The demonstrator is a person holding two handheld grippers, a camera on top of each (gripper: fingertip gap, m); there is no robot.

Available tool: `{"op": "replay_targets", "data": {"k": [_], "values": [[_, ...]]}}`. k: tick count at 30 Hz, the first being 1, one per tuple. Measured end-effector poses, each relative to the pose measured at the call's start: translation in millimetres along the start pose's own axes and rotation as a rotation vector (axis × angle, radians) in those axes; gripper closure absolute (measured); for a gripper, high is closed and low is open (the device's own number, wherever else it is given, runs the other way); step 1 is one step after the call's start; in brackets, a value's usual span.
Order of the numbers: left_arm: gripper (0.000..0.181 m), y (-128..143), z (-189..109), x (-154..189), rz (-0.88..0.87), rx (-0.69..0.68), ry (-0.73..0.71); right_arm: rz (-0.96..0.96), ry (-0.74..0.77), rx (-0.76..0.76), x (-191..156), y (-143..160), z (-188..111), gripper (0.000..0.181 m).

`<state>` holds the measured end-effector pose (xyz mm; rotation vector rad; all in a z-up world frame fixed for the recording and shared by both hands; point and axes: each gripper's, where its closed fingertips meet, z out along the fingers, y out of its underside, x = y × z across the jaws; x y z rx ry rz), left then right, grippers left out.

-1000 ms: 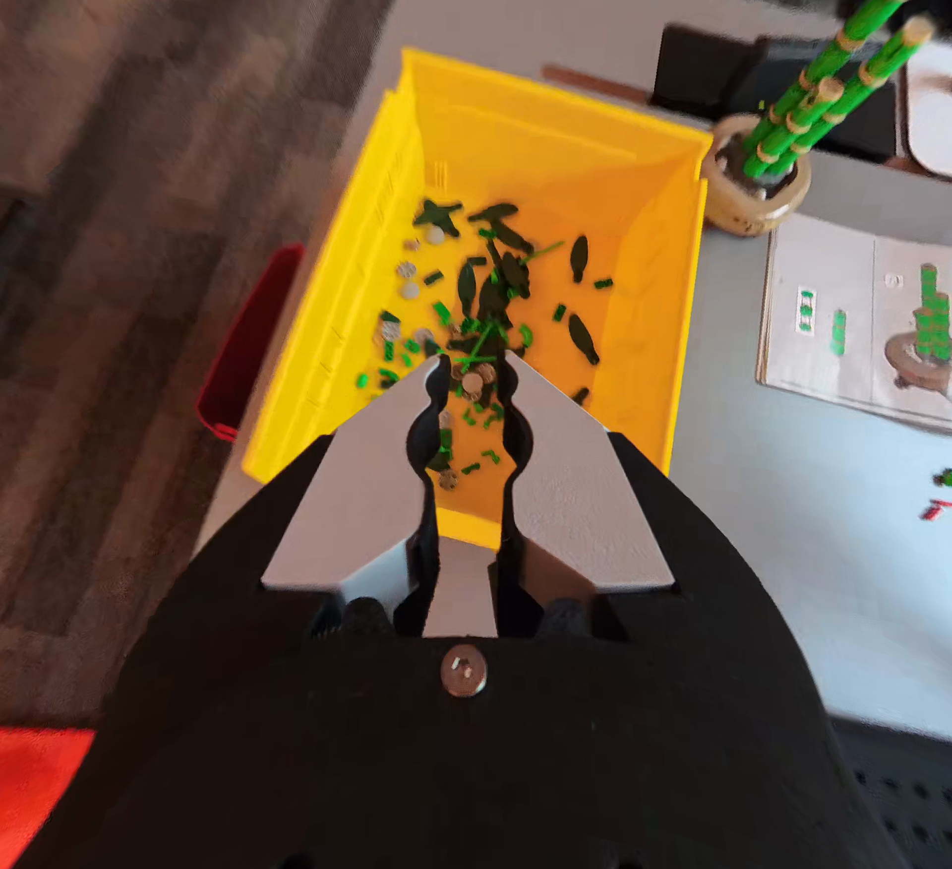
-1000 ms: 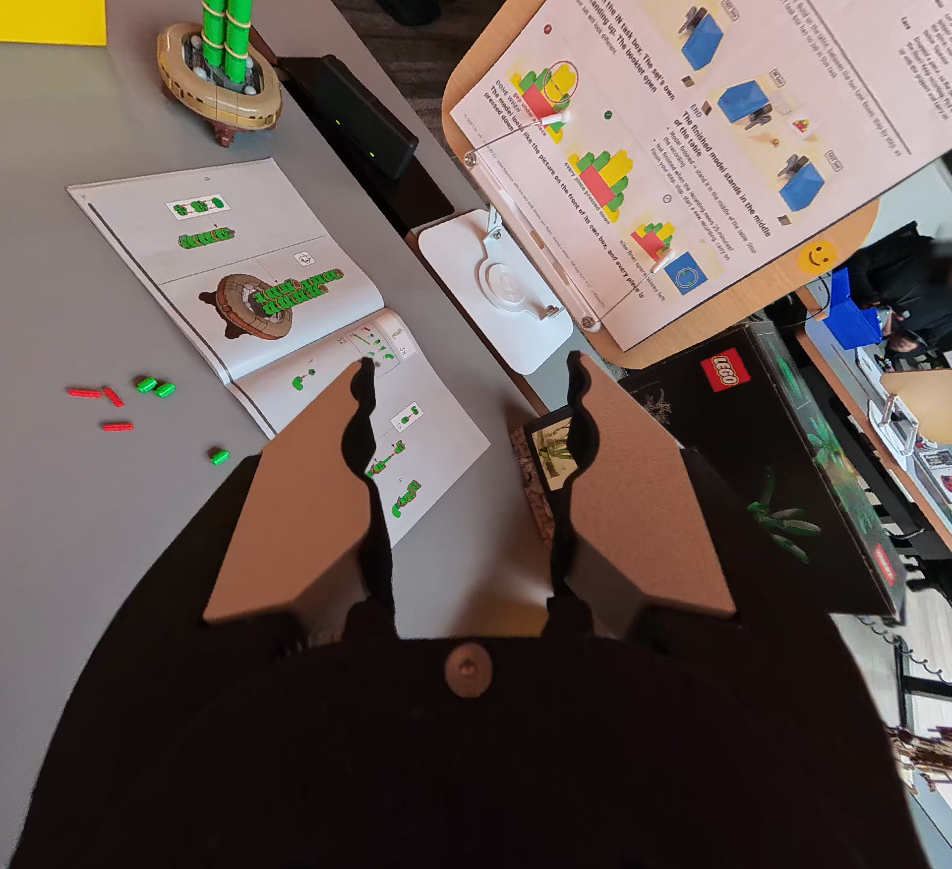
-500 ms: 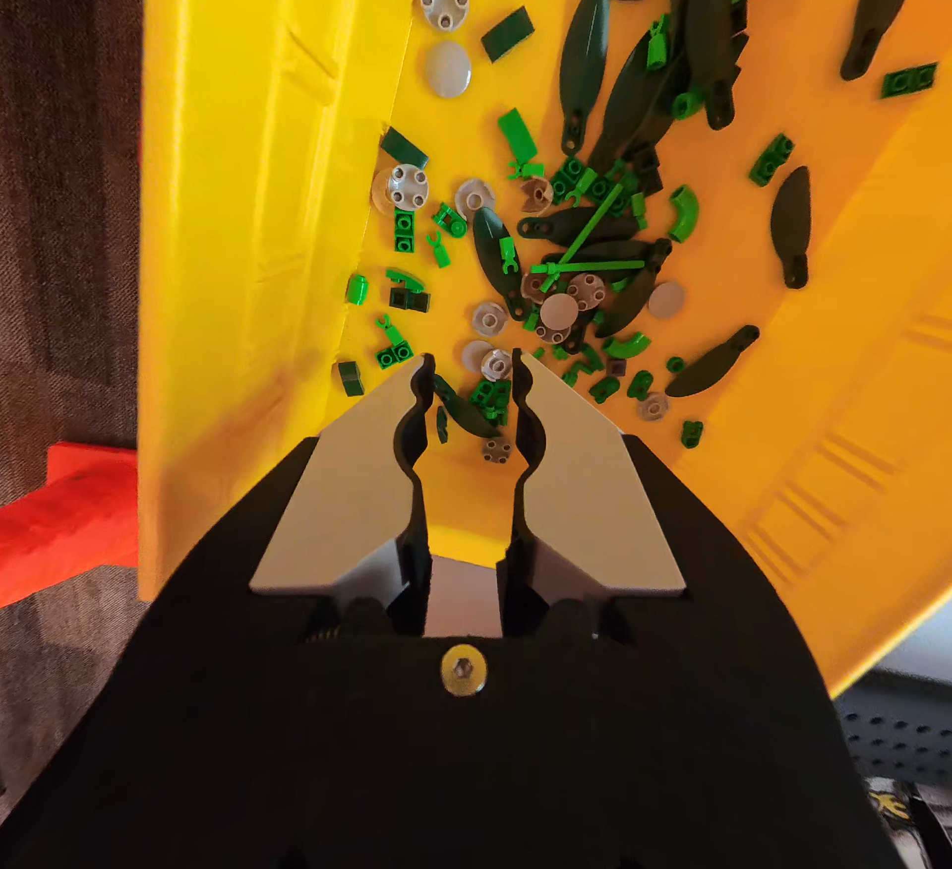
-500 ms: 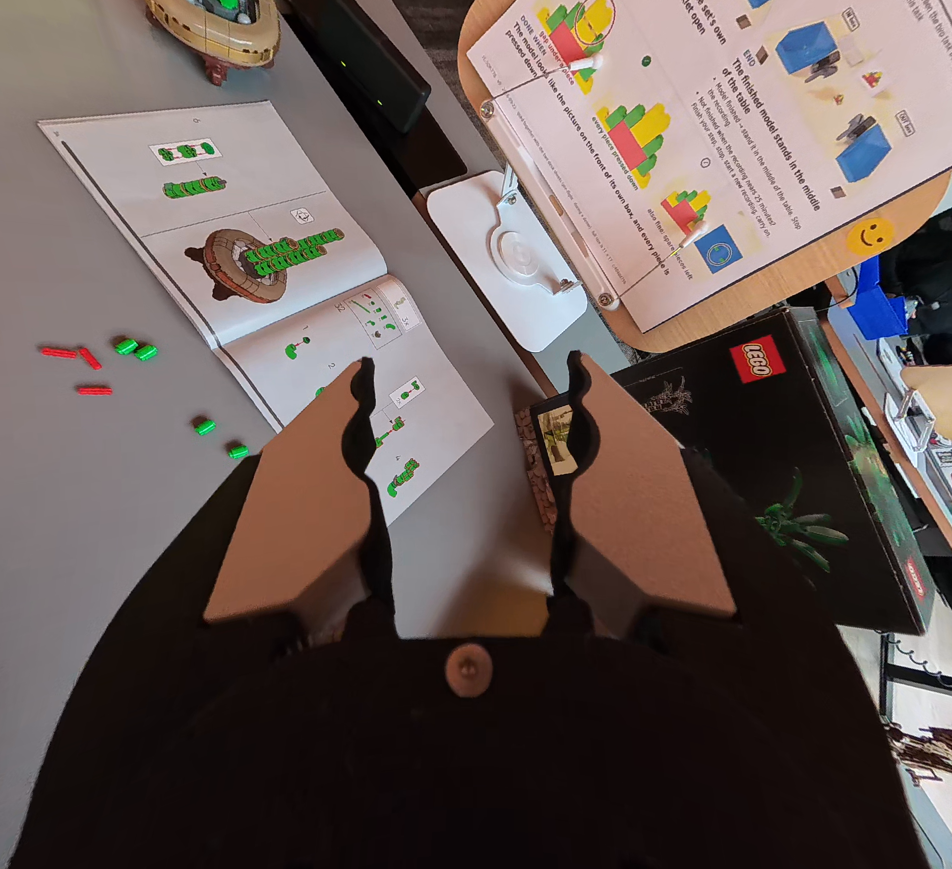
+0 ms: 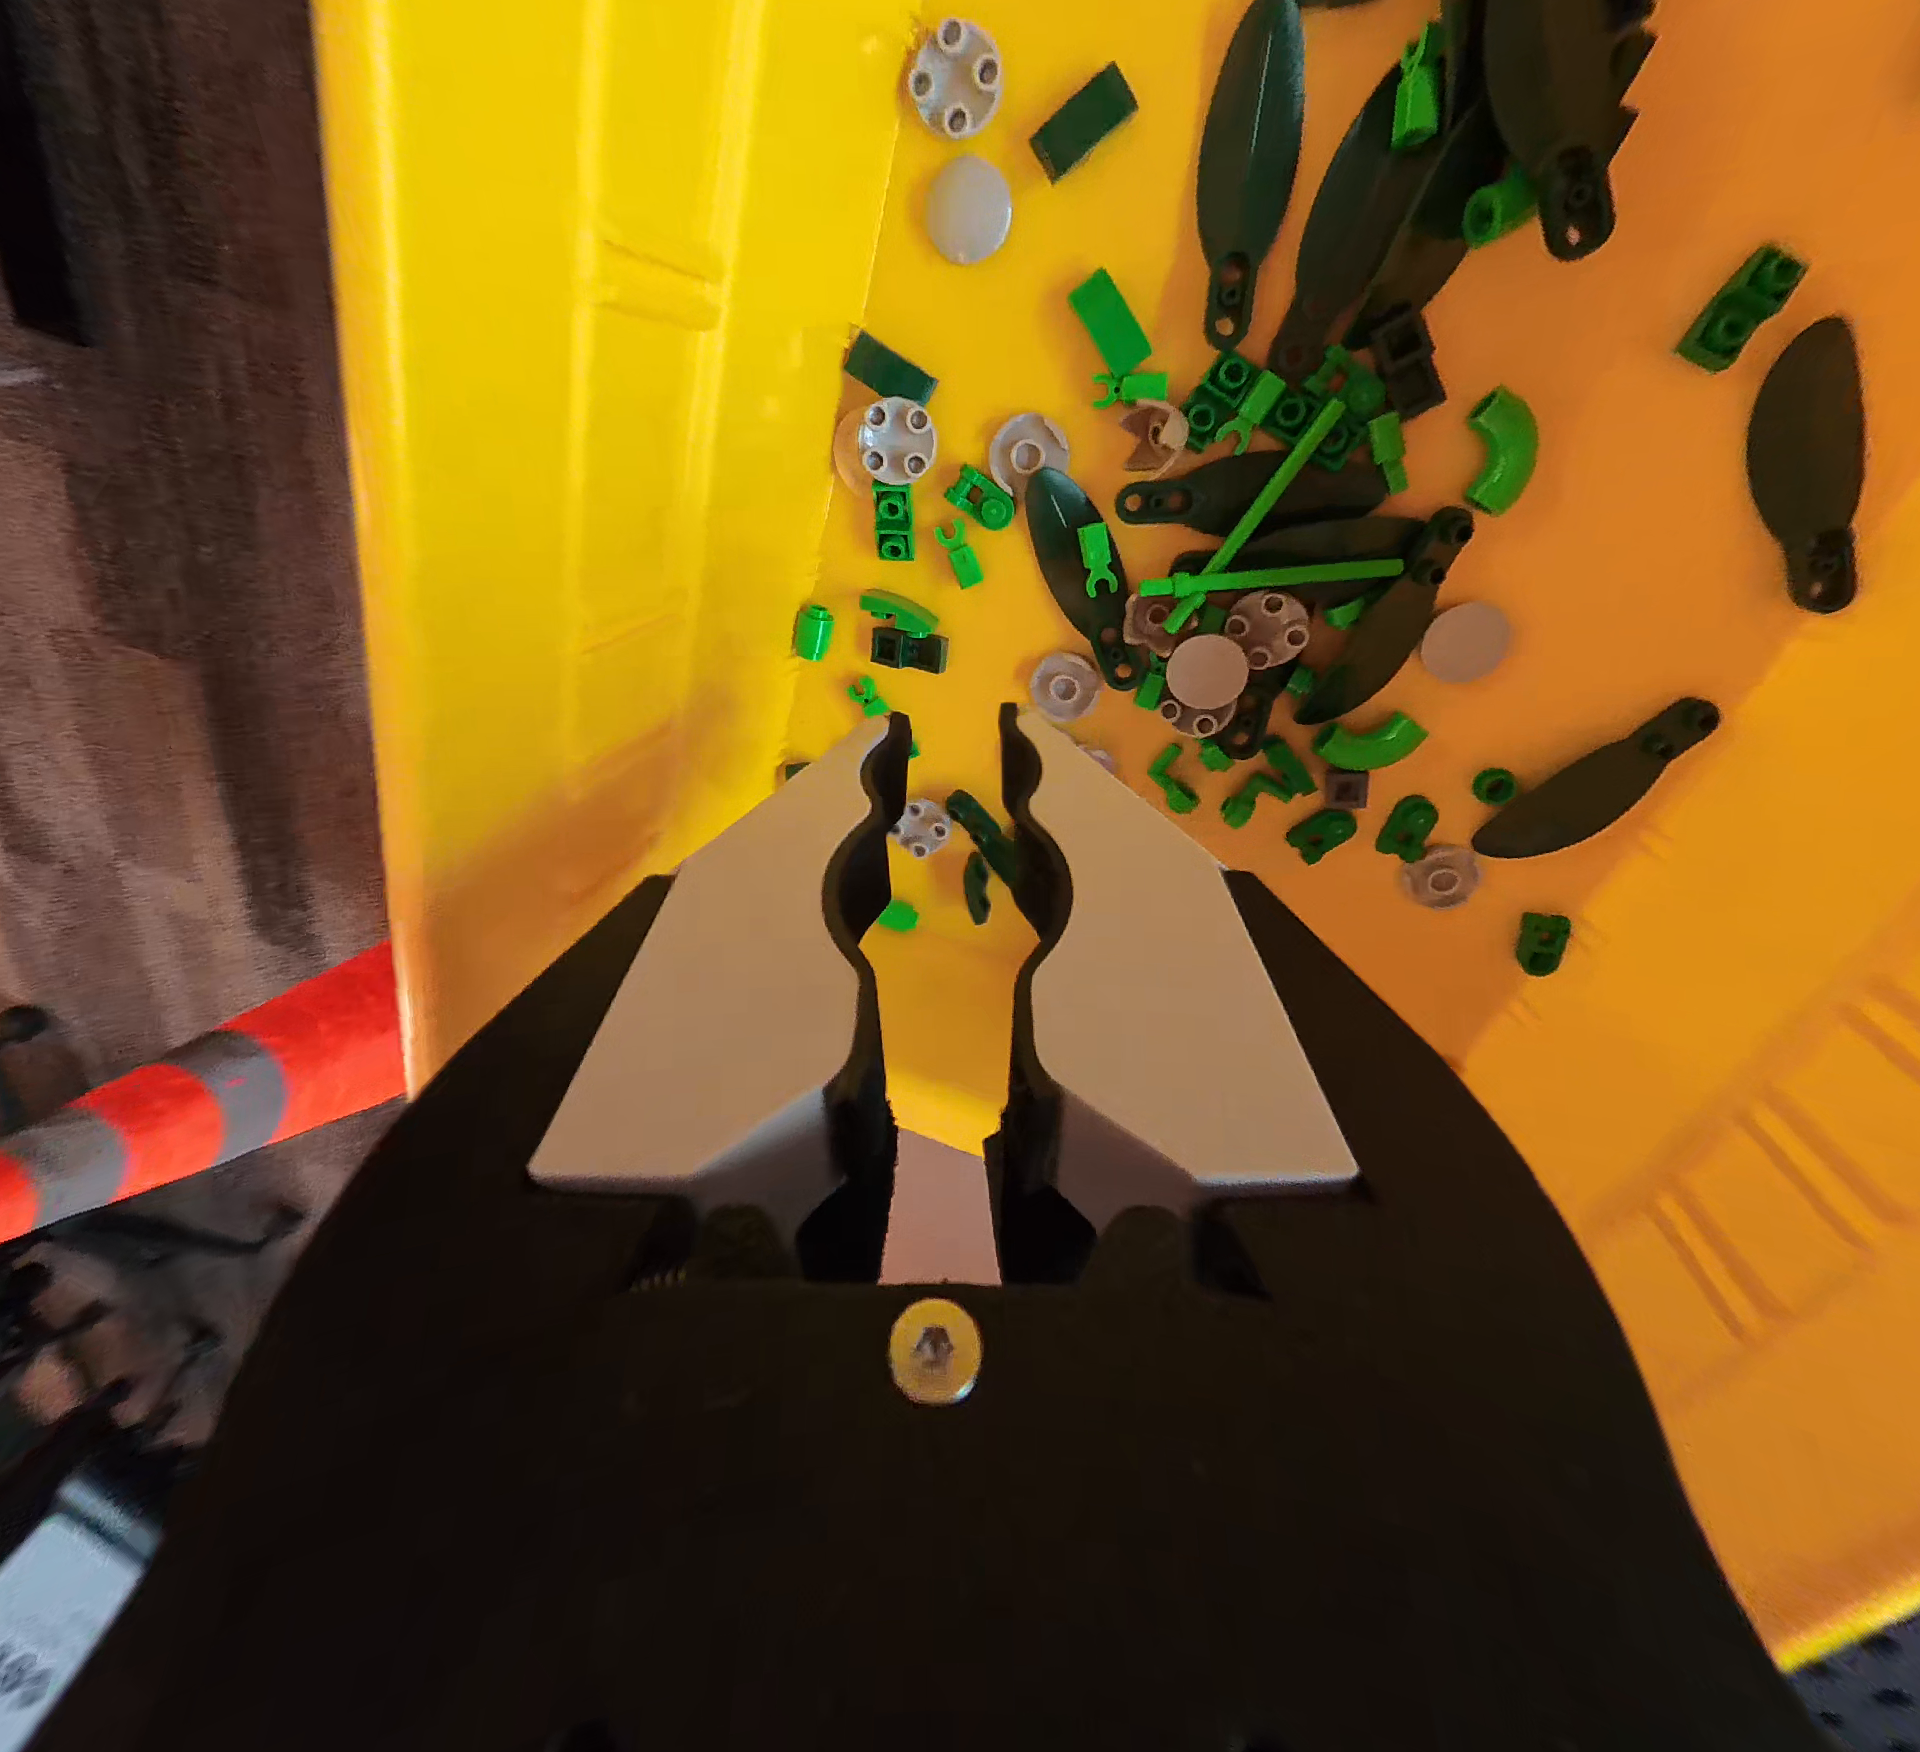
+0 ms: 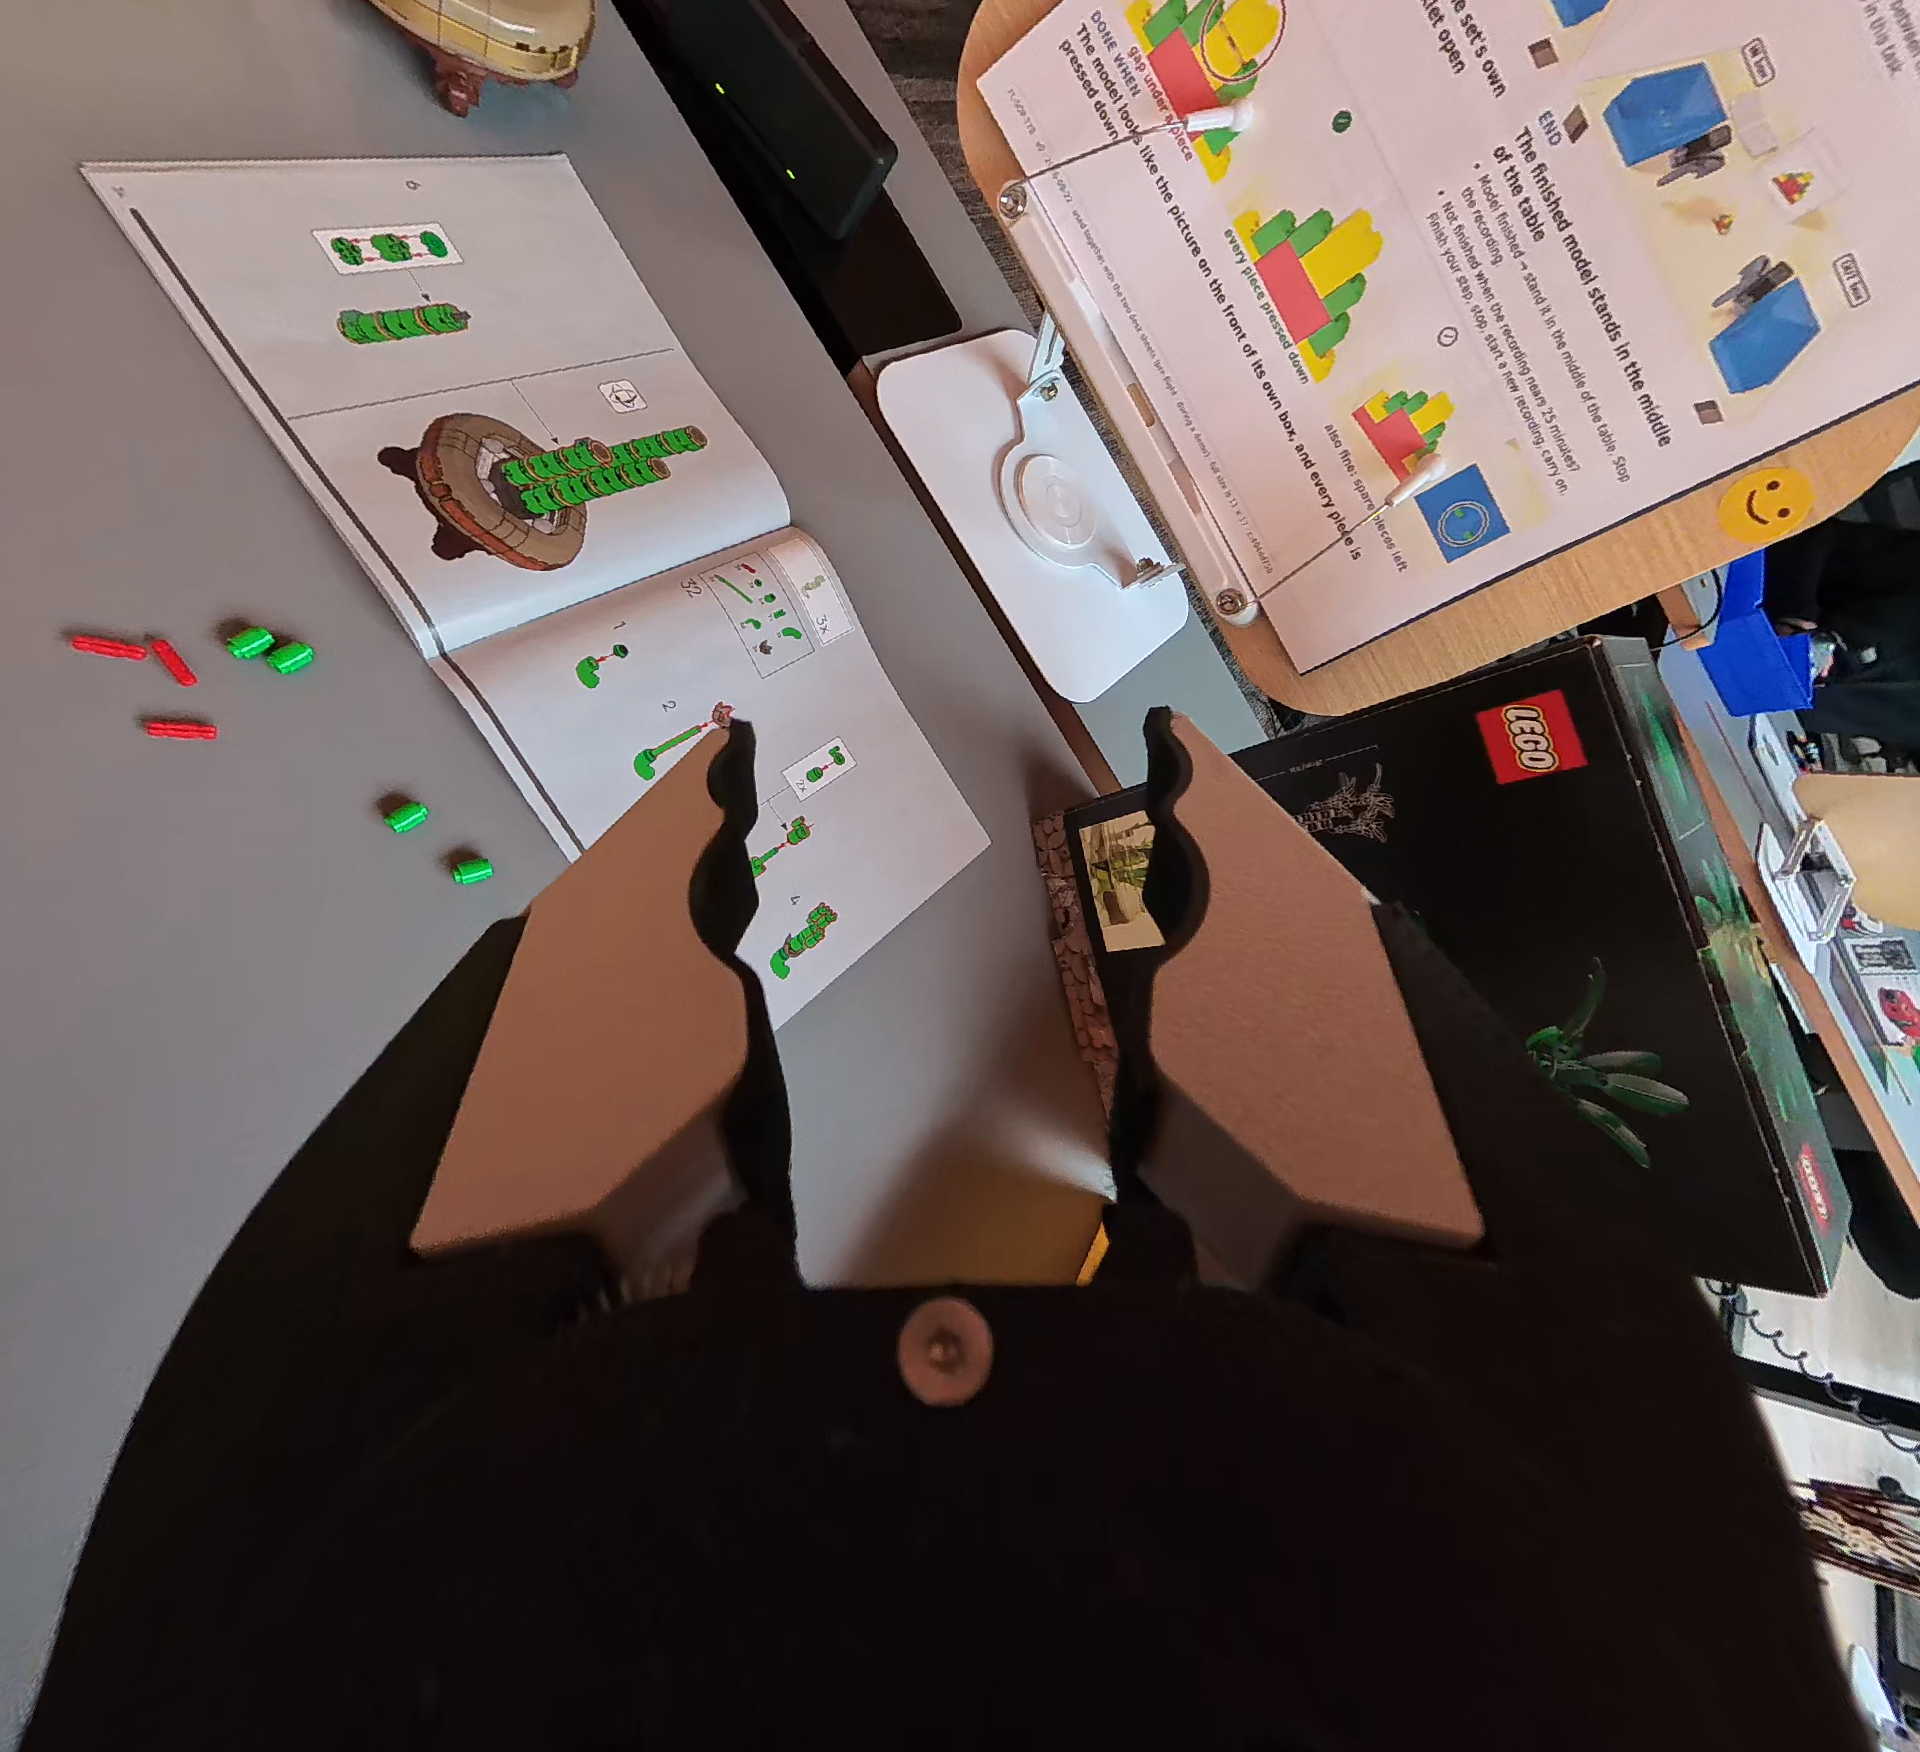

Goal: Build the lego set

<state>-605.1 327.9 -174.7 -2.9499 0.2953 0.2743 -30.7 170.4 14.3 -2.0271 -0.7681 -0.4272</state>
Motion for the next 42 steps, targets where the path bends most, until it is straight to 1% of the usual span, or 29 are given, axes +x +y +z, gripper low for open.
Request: {"op": "replay_targets", "data": {"k": [4, 6, 7, 8, 16, 26, 29, 33, 35, 37, 42], "values": [[0.169, -1.0, 4.4, -0.3, 0.073, -0.042, -0.068, -0.011, -0.006, -0.005, -1.0, 1.3, 0.9, 0.106], [0.175, -1.4, 6.1, -6.1, 0.101, -0.051, -0.115, -0.015, -0.009, -0.01, -1.4, 2.4, 1.9, 0.106], [0.181, -0.7, 7.4, -9.2, 0.11, -0.059, -0.132, -0.019, -0.013, -0.013, -2.1, 3.0, 2.5, 0.107], [0.181, 0.9, 9.1, -11.4, 0.118, -0.068, -0.14, -0.023, -0.017, -0.018, -2.9, 4.0, 3.1, 0.108], [0.178, 1.4, 22.0, -19.2, 0.106, -0.083, -0.127, -0.06, -0.031, -0.032, -11.1, 2.9, 5.9, 0.108], [0.169, -2.0, 27.9, -23.7, 0.129, -0.096, -0.191, -0.076, -0.042, -0.035, -13.9, 3.4, 6.7, 0.108], [0.17, -2.7, 30.3, -26.9, 0.124, -0.097, -0.201, -0.08, -0.042, -0.035, -14.3, 3.3, 5.4, 0.108], [0.173, -1.9, 33.1, -27.1, 0.1, -0.097, -0.176, -0.086, -0.04, -0.034, -14.8, 2.7, 3.1, 0.108], [0.172, -1.6, 33.0, -25.6, 0.094, -0.093, -0.161, -0.086, -0.038, -0.031, -14.6, 2.1, 2.3, 0.108], [0.173, -0.3, 31.3, -20.4, 0.096, -0.089, -0.125, -0.086, -0.038, -0.03, -14.8, 1.8, 1.8, 0.108], [0.173, -9.6, 25.4, -26.4, 0.067, -0.027, -0.134, -0.095, -0.041, -0.034, -16.6, 1.5, 3.0, 0.108]]}}
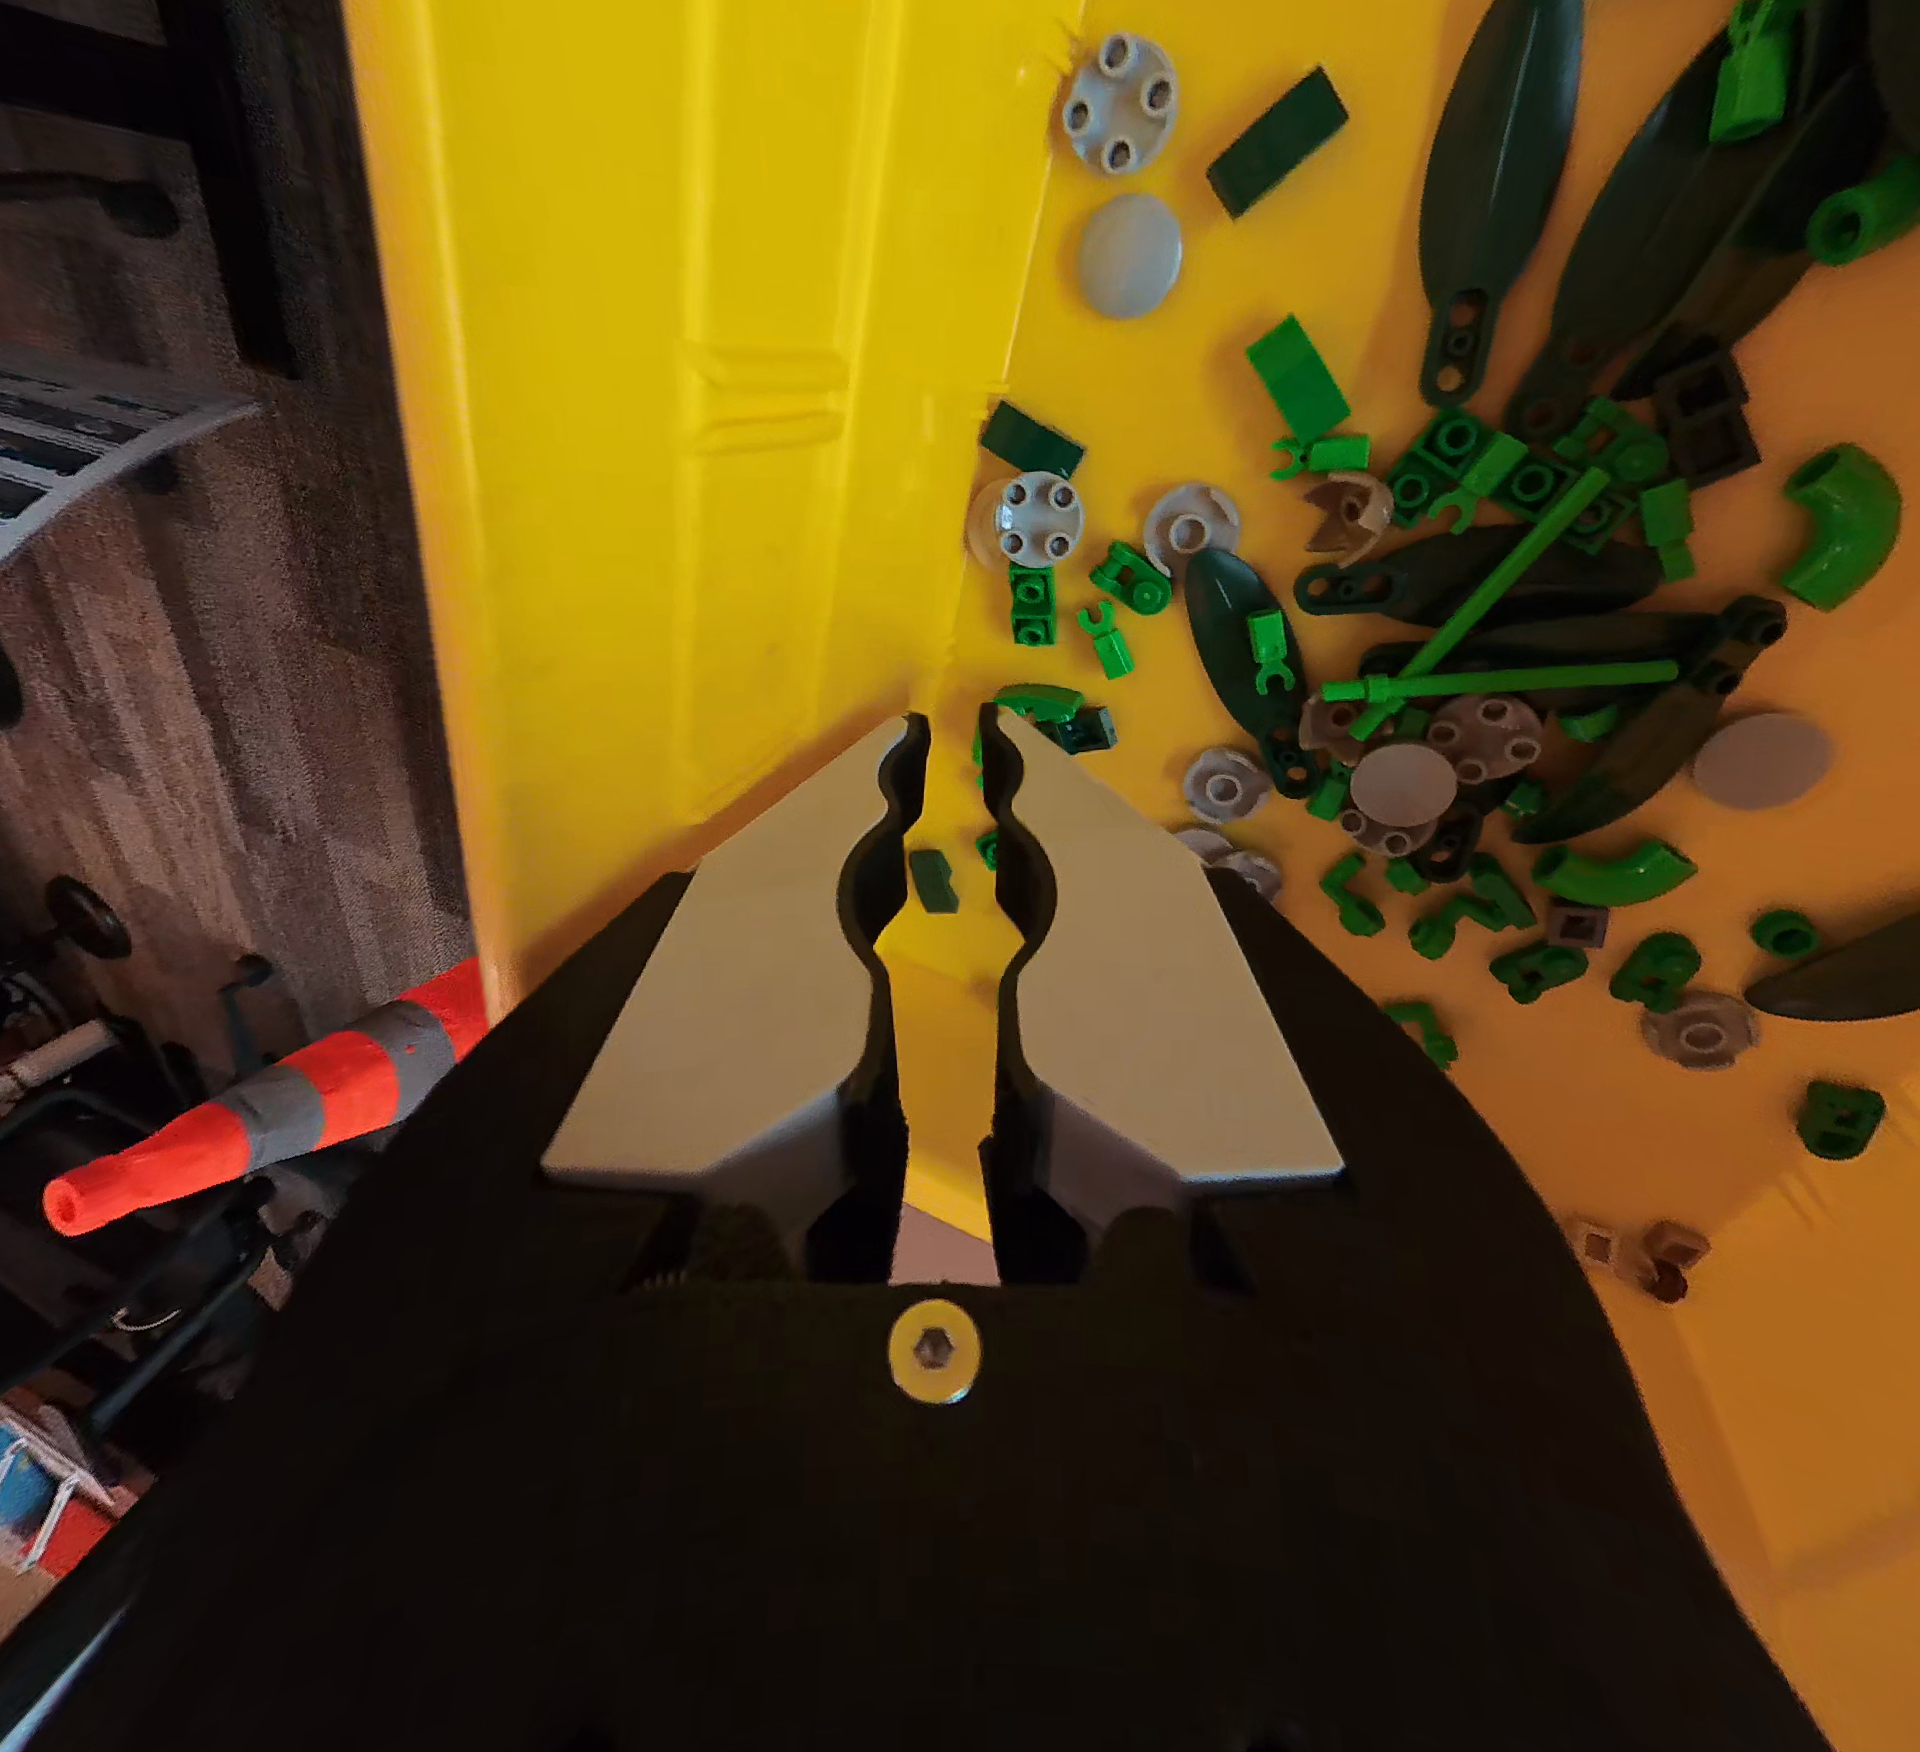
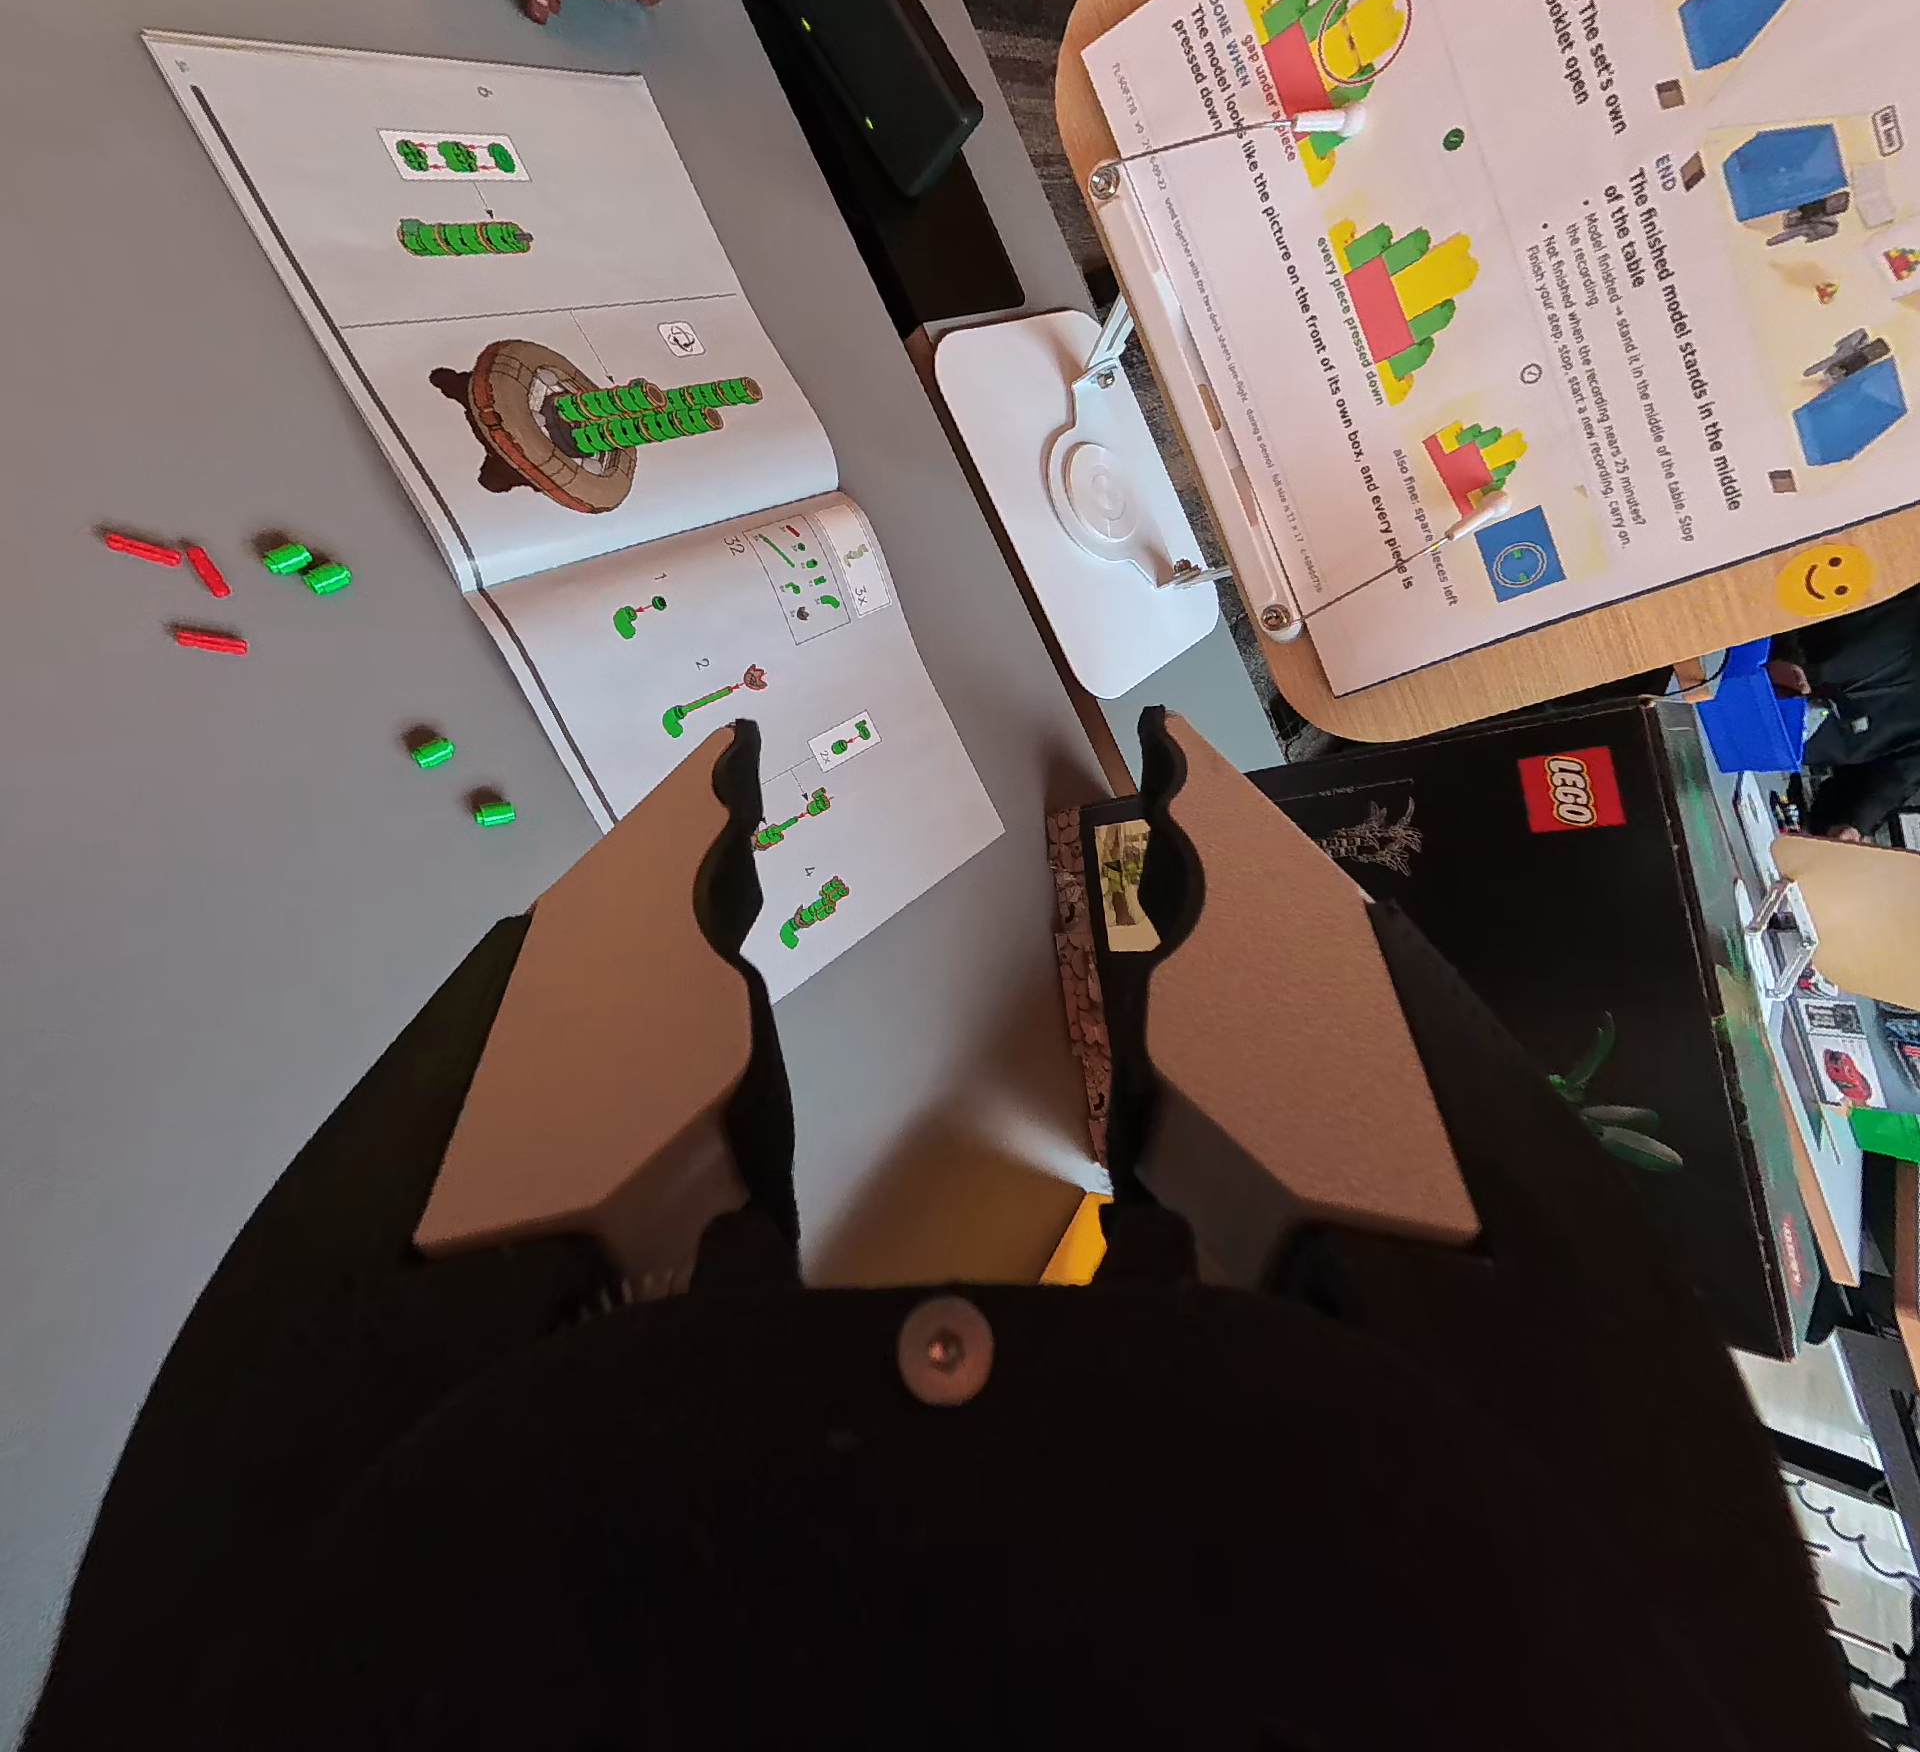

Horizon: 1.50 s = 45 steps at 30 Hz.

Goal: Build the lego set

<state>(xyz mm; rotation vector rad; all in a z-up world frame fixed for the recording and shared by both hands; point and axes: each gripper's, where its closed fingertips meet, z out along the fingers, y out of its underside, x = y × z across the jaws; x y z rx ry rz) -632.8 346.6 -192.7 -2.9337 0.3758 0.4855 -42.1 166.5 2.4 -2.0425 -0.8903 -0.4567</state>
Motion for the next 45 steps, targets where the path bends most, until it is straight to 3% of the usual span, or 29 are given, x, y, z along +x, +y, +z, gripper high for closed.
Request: {"op": "replay_targets", "data": {"k": [45], "values": [[0.167, 32.8, -7.3, 13.0, -0.004, 0.006, 0.253, -0.075, -0.04, -0.032, -20.4, -5.2, 7.7, 0.108]]}}
